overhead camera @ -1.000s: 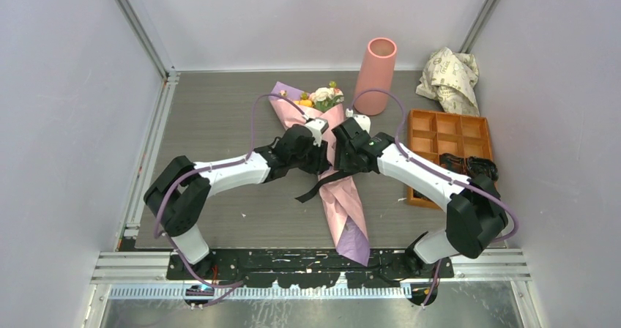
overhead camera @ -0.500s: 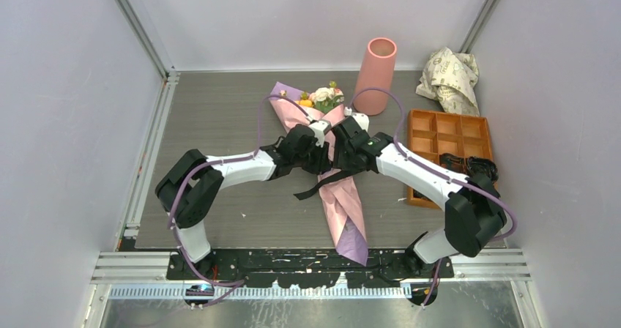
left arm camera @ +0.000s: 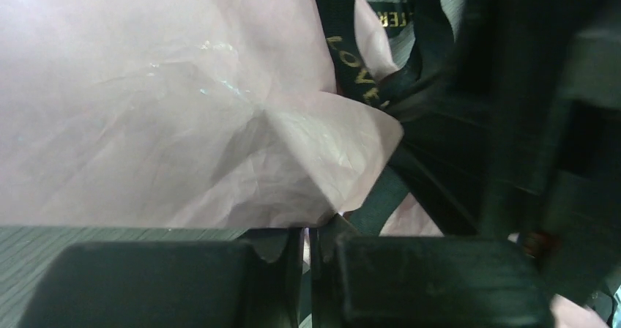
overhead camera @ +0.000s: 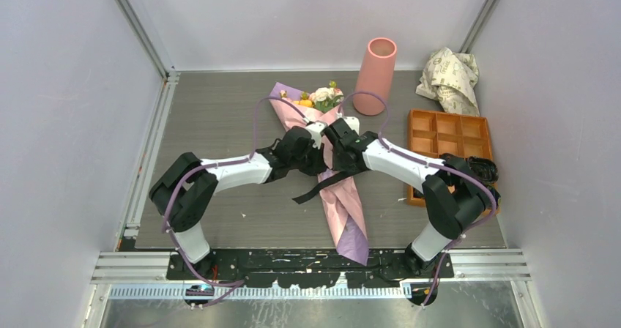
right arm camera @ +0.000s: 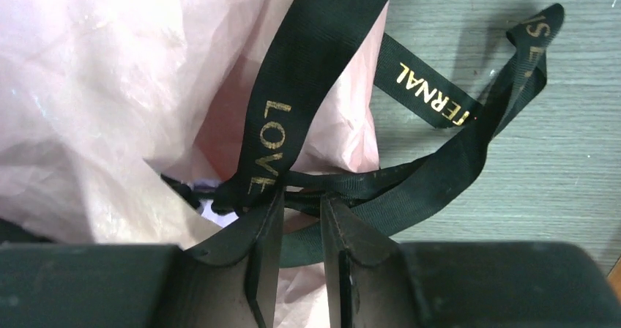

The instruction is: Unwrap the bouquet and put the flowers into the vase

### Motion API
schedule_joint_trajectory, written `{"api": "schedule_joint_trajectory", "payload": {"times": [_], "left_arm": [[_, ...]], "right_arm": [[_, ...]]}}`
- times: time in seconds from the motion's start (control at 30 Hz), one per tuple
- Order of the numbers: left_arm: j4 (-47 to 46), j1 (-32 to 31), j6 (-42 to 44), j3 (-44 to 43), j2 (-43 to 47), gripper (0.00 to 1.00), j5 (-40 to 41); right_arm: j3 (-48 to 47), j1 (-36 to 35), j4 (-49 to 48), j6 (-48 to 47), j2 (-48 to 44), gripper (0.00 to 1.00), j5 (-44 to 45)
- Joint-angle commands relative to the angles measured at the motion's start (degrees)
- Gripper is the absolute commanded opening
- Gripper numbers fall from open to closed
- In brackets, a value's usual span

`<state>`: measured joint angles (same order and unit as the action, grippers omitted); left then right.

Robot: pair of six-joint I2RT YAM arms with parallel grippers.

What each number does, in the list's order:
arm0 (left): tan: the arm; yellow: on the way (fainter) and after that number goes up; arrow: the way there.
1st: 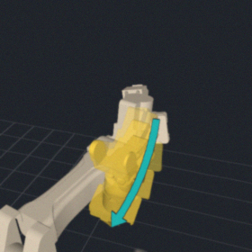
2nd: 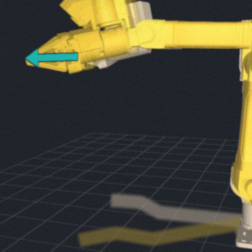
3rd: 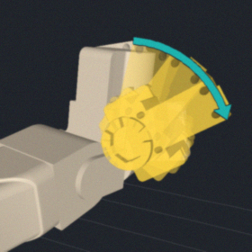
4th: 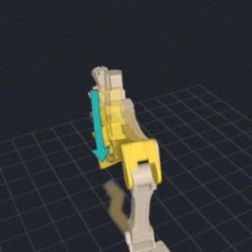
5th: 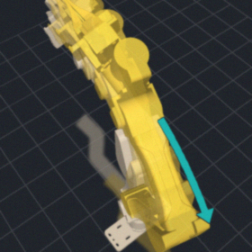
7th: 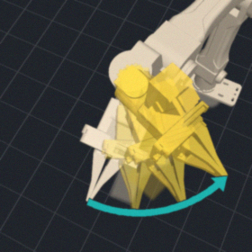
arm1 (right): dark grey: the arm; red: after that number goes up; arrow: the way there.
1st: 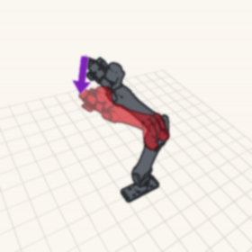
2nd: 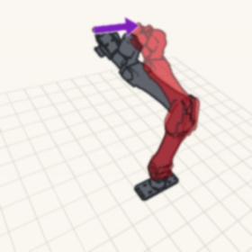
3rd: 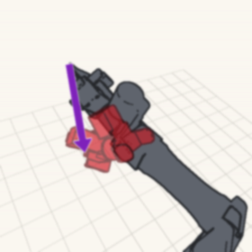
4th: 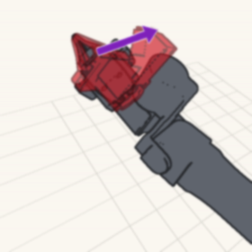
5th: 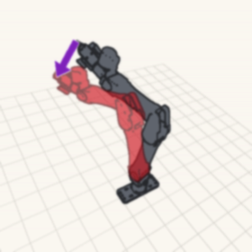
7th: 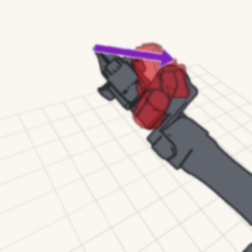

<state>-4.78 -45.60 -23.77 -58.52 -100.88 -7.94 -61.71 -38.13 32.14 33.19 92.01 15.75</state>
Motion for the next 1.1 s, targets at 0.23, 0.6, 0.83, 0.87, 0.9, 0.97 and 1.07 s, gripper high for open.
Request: {"api": "schedule_joint_trajectory", "payload": {"times": [0.23, 0.6, 0.83, 0.87, 0.9, 0.97, 1.07], "left_arm": [[-2.49, 1.04, -0.46, 1.08, 5.15, 0.05, 0.94], [-2.06, 1.65, -0.69, 1.3, 5.5, 0.05, 1.58], [-1.55, 1.86, -0.58, 1.79, 6.18, 0.05, 1.93], [-1.55, 1.92, -0.58, 1.77, 6.16, 0.05, 1.95], [-1.55, 1.99, -0.53, 1.82, 6.2, 0.05, 1.97], [-1.51, 2.07, -0.58, 1.83, 6.31, 0.05, 2.05], [-1.07, 2.24, -0.58, 1.75, 6.85, 0.05, 1.97]], "right_arm": [[-2.9, 0.44, -4.58, -2.09, 2.31, 0.38, -1.07], [-1.26, 0.27, -7.25, -3.41, 1.08, 0.44, -8.41], [-0.78, -0.52, -6.74, -3.66, 1.31, 0.47, -9.29], [-0.56, -0.76, -6.84, -3.92, 0.98, 0.48, -9.02], [-0.52, -0.81, -6.71, -4.17, 0.89, 0.49, -8.79], [-0.87, -0.73, -6.14, -4.71, 1.69, 0.5, -9.0], [-1.82, -1.06, -5.44, -5.29, 3.83, 0.5, -9.67]]}}
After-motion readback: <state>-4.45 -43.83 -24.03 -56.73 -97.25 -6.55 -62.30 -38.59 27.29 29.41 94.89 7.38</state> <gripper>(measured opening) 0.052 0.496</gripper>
